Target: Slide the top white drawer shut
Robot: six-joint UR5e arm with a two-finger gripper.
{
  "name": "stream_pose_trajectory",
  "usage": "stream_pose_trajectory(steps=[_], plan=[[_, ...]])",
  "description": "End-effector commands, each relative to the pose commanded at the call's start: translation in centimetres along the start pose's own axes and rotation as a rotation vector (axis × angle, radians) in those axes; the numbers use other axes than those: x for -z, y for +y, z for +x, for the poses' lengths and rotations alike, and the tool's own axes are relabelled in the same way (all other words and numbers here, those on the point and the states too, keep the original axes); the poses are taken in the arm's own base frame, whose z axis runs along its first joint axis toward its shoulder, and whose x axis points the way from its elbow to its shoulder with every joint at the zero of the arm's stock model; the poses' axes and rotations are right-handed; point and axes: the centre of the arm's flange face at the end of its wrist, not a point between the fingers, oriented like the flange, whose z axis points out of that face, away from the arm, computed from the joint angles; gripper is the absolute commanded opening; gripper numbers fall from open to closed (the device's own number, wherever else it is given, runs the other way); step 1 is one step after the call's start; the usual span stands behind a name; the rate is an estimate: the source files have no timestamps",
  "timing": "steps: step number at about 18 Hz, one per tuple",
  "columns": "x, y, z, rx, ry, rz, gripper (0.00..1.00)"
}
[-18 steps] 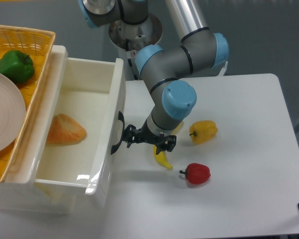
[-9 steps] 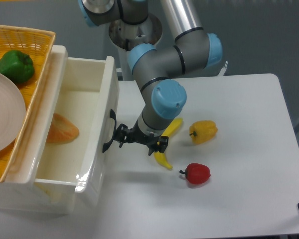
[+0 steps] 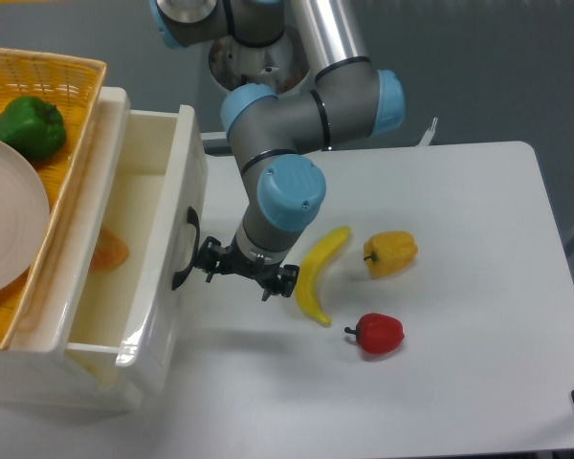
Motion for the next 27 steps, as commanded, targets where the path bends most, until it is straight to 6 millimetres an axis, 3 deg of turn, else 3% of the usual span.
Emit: stream_pose_trajectory(steps=[11,27], plan=[[-0.7,-1.2,3.8,-0.058,-0.001,-0.007,1.0],[-0.8,-1.5,4.5,-0.076,-0.005,-0.005,1.0]])
